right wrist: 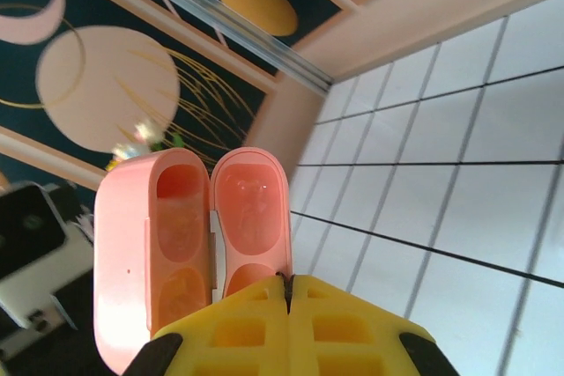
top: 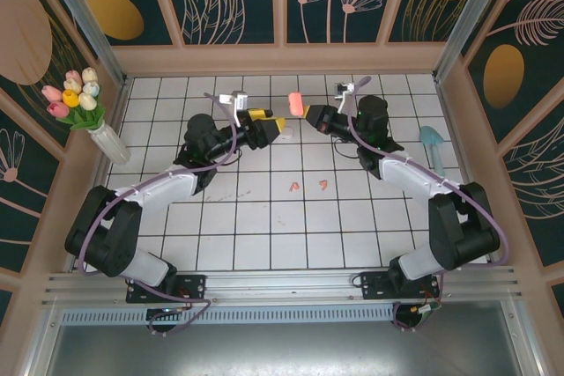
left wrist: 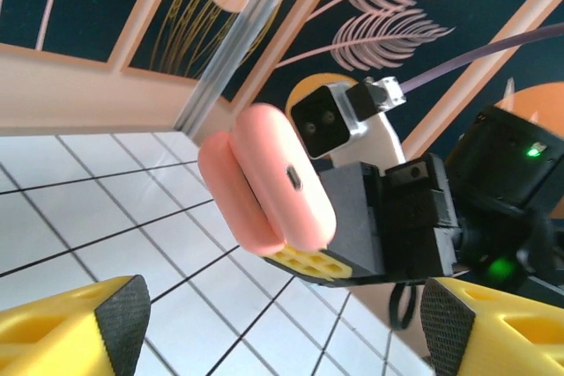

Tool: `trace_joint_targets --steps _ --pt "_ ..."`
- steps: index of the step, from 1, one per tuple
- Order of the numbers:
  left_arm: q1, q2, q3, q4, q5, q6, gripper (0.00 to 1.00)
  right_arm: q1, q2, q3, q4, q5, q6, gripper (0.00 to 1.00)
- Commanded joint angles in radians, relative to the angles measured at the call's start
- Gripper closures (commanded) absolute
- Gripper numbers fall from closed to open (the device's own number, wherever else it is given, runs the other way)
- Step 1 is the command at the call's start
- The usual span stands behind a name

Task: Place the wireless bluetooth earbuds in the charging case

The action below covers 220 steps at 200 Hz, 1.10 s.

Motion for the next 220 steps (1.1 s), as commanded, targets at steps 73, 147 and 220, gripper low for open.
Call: trace_joint_targets --steps 73,147,220 --pt "0.046 0.106 0.376 -0.652 0.047 0.353 0.15 0.013 -0.087 0.034 -0.4 0.217 -0.464 1.0" --pt "0.092 0.361 0.717 -1.12 0.34 0.581 0.19 0.055 -0.101 0.026 -0.49 0.303 -0.737 1.0" --pt "0.092 0.499 0.883 -1.429 0.448 0.763 0.36 0.073 -0.076 0.033 -0.505 0.239 -0.803 1.0"
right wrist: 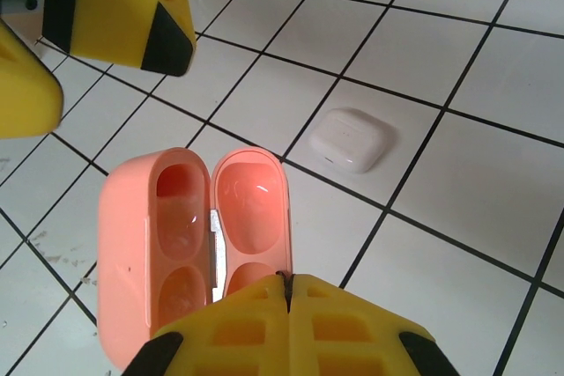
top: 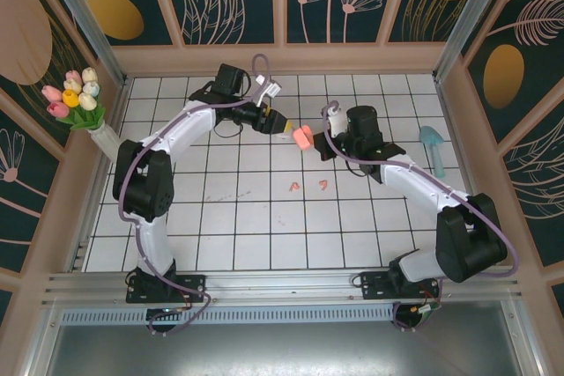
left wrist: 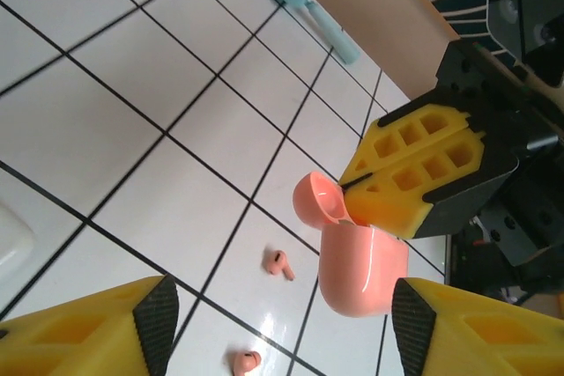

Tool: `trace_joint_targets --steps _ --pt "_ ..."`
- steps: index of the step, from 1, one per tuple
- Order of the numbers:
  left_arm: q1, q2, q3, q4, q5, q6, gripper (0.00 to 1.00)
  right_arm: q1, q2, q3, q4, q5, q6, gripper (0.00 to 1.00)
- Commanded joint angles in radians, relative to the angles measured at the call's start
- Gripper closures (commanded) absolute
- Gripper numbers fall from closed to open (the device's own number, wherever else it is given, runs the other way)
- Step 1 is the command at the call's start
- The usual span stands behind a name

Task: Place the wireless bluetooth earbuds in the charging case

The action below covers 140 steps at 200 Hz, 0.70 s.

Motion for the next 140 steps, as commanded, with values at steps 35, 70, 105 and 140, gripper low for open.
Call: trace_joint_targets --steps 35,70,105,140 --pt "-0.004 0.085 0.127 -0.231 0.116 0.133 0.38 0.027 -0.007 0.024 0.0 -0.056 -0.062 1.0" --pt "-0.024 0.106 0.132 -0.256 0.171 0.167 0.39 0.026 -0.012 0.022 0.008 -0.071 -0.065 1.0" --pt "-0.039 0.111 0.128 -0.255 0.209 0.173 0.4 0.027 0.002 0.029 0.009 -0.084 -0.07 1.0" --pt "-0.053 0.122 0.125 -0.281 0.226 0.2 0.45 0.026 0.009 0.03 0.018 -0.092 -0.068 1.0"
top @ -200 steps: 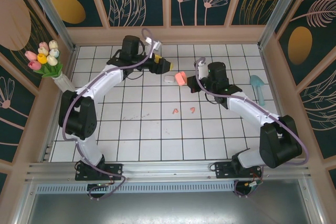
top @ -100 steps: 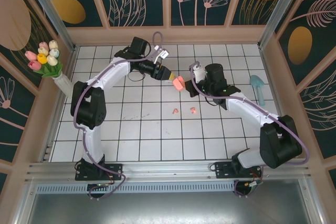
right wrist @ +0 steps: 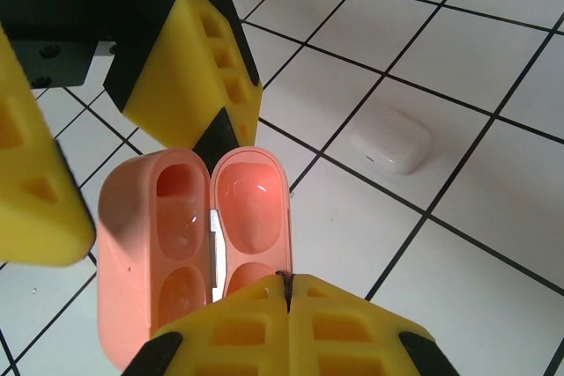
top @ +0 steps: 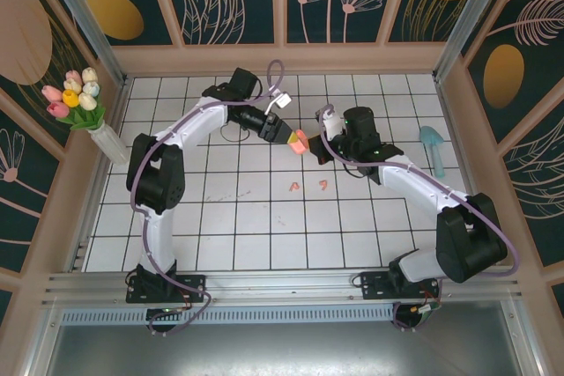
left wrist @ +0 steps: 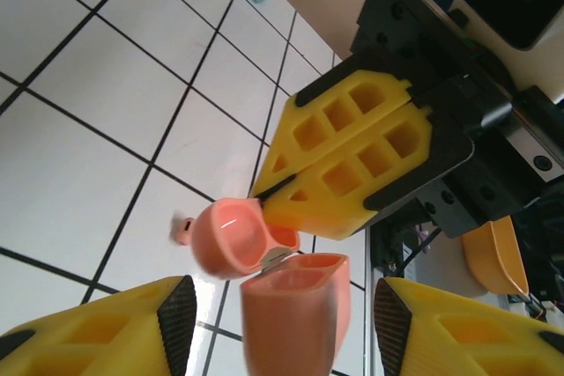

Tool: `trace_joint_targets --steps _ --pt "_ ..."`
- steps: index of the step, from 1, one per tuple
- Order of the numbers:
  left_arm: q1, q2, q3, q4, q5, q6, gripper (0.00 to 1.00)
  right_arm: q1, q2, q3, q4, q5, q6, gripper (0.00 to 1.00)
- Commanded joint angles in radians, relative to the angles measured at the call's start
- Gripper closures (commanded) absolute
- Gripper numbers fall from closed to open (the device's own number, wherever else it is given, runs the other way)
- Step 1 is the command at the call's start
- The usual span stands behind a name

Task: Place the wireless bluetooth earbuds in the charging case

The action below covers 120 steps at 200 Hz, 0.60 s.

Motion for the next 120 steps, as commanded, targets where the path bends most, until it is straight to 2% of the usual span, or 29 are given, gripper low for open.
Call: trace_joint_targets --steps 1,77,120 --pt "-0.008 0.022 0.015 -0.047 0.051 0.049 0.45 0.004 0.008 0.03 0.022 -0.034 -0.025 1.0" --pt "-0.016 0.05 0.03 -0.104 0.07 0.103 0.63 0.004 0.004 0.029 0.018 -0.034 -0.028 1.0" --pt "-0.018 0.055 0.035 -0.116 0.085 0.121 0.79 0.003 0.004 0.033 0.02 -0.032 -0.022 1.0"
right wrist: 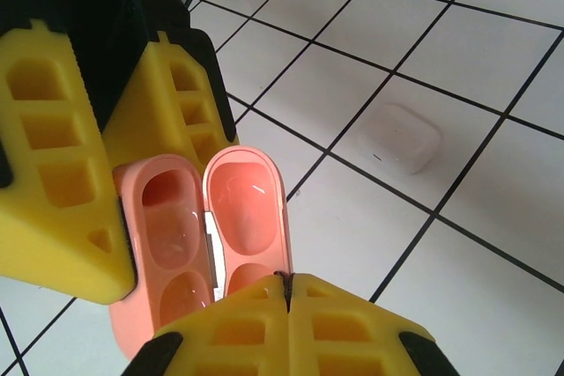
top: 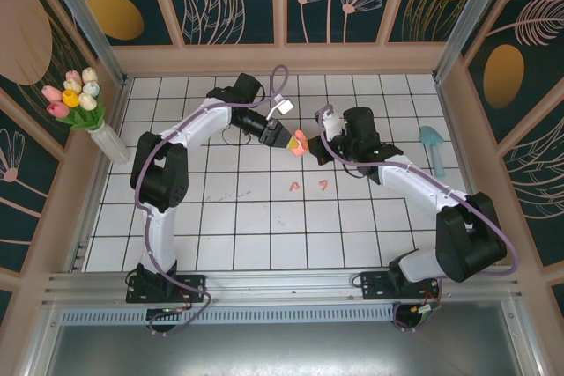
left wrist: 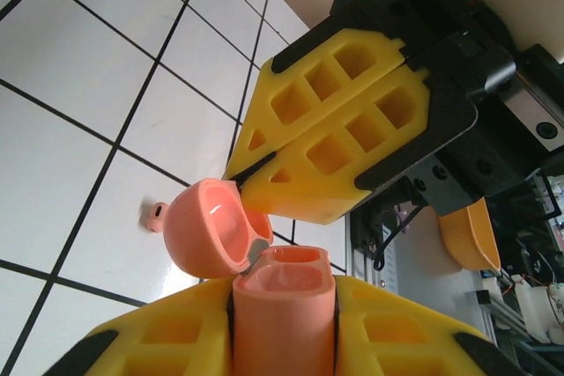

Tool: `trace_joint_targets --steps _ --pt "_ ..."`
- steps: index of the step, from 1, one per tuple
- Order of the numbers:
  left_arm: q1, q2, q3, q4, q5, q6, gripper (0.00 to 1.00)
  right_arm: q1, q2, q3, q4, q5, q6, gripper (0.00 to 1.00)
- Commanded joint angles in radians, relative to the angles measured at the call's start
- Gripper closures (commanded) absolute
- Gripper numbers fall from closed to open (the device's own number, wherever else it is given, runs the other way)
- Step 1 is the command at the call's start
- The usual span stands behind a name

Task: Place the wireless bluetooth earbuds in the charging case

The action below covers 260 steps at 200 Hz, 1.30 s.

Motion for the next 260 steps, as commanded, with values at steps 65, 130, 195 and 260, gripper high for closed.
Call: trace_joint_targets --steps 65,130,195,260 --pt "-0.007 0.012 0.02 -0.058 0.048 0.071 0.94 0.003 0.003 0.051 0.018 0.011 -0.002 1.0" --pt "-0.006 -0.091 -0.091 0.167 -0.027 -0.066 1.0 -0.044 -0.143 0.043 -0.001 -0.039 0.139 0.45" --pt "0.001 -0.445 -0.543 0.946 -0.338 -0.43 1.0 -0.025 -0.321 -0.038 -0.142 0.098 0.497 0.41" --pt "-0.002 -0.732 -1.096 1.777 -0.668 -0.462 1.0 0.068 -0.393 -0.152 -0.217 0.36 0.79 0.41"
